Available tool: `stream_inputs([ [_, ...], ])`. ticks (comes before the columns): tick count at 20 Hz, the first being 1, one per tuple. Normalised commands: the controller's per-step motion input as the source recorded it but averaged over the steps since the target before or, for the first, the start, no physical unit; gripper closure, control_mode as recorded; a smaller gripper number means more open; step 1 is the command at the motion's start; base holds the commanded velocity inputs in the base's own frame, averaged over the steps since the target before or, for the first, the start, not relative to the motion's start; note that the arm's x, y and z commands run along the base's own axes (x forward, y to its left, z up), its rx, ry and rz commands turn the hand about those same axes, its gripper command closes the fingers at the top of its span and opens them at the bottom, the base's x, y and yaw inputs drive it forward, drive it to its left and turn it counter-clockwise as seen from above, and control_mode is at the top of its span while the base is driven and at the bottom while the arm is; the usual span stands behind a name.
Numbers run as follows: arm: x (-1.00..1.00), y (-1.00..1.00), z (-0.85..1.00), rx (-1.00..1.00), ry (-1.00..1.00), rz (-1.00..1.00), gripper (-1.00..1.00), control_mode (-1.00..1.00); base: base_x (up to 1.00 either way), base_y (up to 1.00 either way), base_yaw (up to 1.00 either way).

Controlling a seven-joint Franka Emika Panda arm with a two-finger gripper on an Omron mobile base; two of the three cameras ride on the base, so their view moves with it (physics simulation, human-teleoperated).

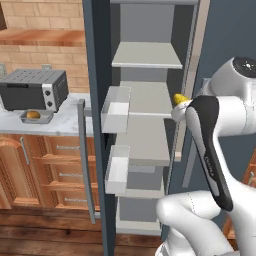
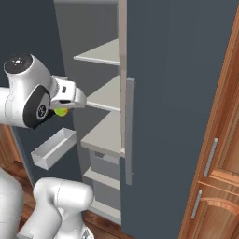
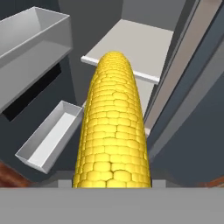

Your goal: Take the corn and potato out of the freezer and place them in the tupperware container on the counter. Then put the tupperware containing the vegetables back in the freezer.

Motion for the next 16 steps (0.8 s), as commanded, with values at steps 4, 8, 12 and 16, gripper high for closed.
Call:
stream_inputs([
  [4,-0.19,-0.03,0.00,0.00,0.02,0.00,1.00,-1.00,0.00,0.00,0.00],
  [8,0.00,0.00,0.00,0.00,0.00,0.00,1.00,-1.00,0.00,0.00,0.00],
  [12,0.00,0.00,0.00,0.00,0.00,0.00,1.00,1.00,-0.05,0.00,0.00],
  [16,0.00,0.00,0.00,0.00,0.00,0.00,1.00,1.00,-0.95,0.08,0.06],
])
